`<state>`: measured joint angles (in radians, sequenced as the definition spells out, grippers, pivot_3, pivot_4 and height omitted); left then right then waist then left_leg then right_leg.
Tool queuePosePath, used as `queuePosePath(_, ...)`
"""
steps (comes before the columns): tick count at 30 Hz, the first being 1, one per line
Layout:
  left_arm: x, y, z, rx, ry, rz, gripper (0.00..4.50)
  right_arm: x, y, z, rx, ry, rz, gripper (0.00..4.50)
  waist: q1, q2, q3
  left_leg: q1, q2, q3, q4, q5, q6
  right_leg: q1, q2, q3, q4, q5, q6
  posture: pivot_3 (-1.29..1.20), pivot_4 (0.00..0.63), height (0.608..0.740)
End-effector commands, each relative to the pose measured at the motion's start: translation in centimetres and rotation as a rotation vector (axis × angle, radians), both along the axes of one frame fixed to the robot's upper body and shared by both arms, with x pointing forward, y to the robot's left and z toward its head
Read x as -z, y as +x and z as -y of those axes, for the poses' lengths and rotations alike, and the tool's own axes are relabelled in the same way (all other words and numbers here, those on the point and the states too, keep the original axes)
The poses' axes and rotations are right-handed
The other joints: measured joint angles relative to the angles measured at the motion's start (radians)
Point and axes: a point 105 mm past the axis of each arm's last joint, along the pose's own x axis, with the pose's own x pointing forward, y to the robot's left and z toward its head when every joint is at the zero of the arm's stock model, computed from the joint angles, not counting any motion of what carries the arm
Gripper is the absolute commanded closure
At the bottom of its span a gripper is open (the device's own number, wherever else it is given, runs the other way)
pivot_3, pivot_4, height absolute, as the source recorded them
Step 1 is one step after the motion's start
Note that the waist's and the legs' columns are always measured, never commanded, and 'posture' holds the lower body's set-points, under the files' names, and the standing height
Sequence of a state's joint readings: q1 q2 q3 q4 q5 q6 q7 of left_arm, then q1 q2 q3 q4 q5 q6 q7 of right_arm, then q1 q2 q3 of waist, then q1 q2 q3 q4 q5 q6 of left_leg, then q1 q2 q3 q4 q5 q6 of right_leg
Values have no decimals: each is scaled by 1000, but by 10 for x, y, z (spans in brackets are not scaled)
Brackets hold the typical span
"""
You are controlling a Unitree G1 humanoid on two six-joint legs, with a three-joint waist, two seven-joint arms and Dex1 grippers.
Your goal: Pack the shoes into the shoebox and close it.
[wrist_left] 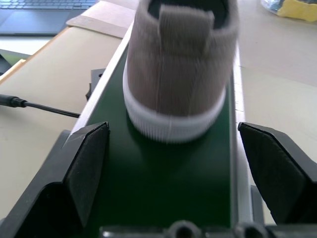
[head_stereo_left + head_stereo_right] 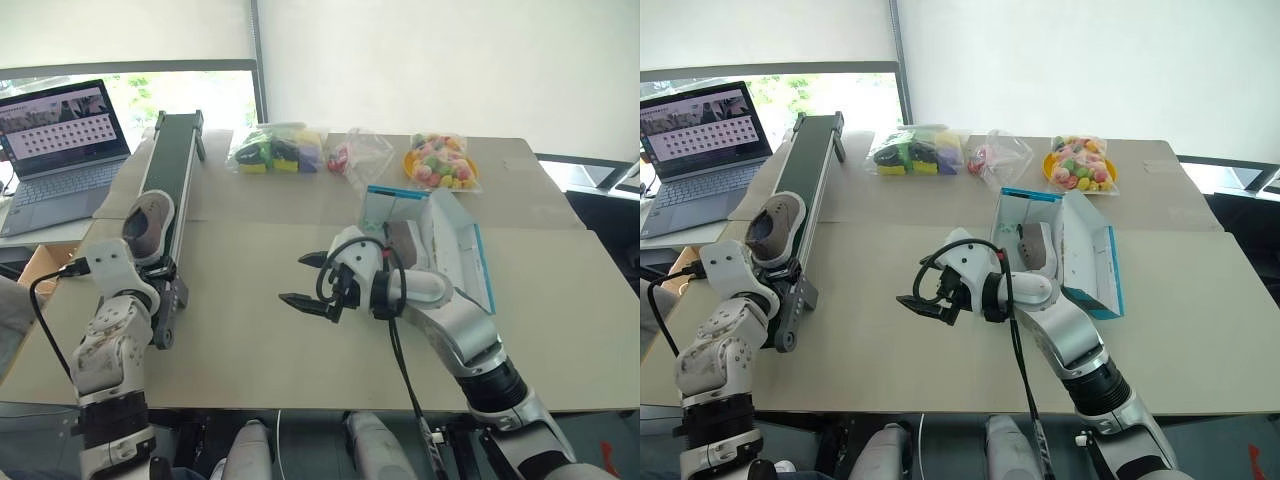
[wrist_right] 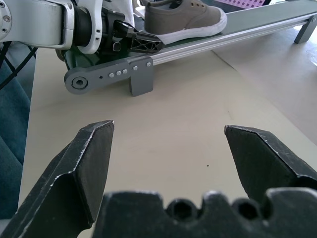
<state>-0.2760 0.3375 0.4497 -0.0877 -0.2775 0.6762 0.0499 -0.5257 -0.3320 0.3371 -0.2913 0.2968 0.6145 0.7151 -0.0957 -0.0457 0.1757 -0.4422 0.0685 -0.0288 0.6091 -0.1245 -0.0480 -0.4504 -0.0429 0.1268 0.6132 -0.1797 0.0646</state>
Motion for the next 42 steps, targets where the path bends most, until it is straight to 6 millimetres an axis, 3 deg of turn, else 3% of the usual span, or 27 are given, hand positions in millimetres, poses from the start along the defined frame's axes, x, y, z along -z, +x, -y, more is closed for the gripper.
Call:
queuePosePath(1, 1, 1, 1, -6, 0, 4, 0, -22, -1, 1, -3, 47, 65, 231, 0, 0, 0, 0, 0, 0, 0, 0, 0, 0, 0, 0, 0, 0, 0, 0, 150, 740)
queuePosePath(3, 2, 2, 3, -11, -37, 15, 531, -25, -1, 1, -2, 52, 71, 0, 0, 0, 0, 0, 0, 0, 0, 0, 0, 0, 0, 0, 0, 0, 0, 0, 150, 740)
queuePosePath(7, 0, 4, 5, -20, -82, 32, 1781, -34, 0, 1, 2, 73, 83, 0, 7, 0, 0, 2, 0, 0, 0, 0, -1, 3, 0, -1, 0, 0, 0, 0, 150, 740)
queuePosePath(12, -19, 13, 13, -6, -188, 143, 1866, -43, 5, 2, 23, 98, 90, 0, 13, 0, 0, 3, 0, -1, 1, -1, -2, 5, 0, -1, 0, 0, 0, 0, 150, 740)
queuePosePath(14, -41, 17, 24, 43, -214, 264, 1866, -45, 14, 6, 79, 131, 55, 0, 17, 0, 0, 3, 0, -1, 1, -1, -2, 6, 0, -2, -1, 0, 0, 0, 150, 740)
queuePosePath(17, -79, 18, 54, 211, -245, 457, 1866, -39, 37, 16, 217, 172, -110, 0, 25, -1, 0, 2, 0, -1, 1, -1, -1, 6, 0, -2, -2, 0, 0, 0, 150, 740)
queuePosePath(19, -100, 13, 93, 418, -304, 535, 1866, -39, 51, 22, 303, 299, -333, 0, 26, -1, 0, 1, 0, -1, 1, 0, -1, 5, 0, -2, -2, 0, 0, 0, 150, 740)
queuePosePath(24, -98, -8, 172, 832, -379, 449, 1866, -46, 57, 14, 308, 557, -724, 0, 25, -1, 0, 1, 0, -2, 1, 0, 0, 6, 0, -2, -2, 2, 3, 0, 150, 740)
queuePosePath(27, -93, -18, 195, 942, -393, 404, 1866, -60, 60, 11, 281, 683, -818, 0, 24, -1, 0, 1, 0, -2, 1, 0, 0, 8, 0, -2, -3, 0, 1, 0, 150, 740)
queuePosePath(33, -87, -16, 204, 972, -404, 366, 1866, -101, 65, 22, 225, 889, -827, 0, -1, 1, 1, 2, 0, -3, 1, 1, 1, 8, 0, -2, -3, 0, 0, 0, 150, 740)
queuePosePath(42, -82, -5, 198, 932, -406, 343, 1866, -103, 56, 18, 232, 853, -821, 0, -8, 1, 1, 2, 0, -4, 1, 1, 1, 8, 0, -3, -4, -1, 0, 0, 150, 740)
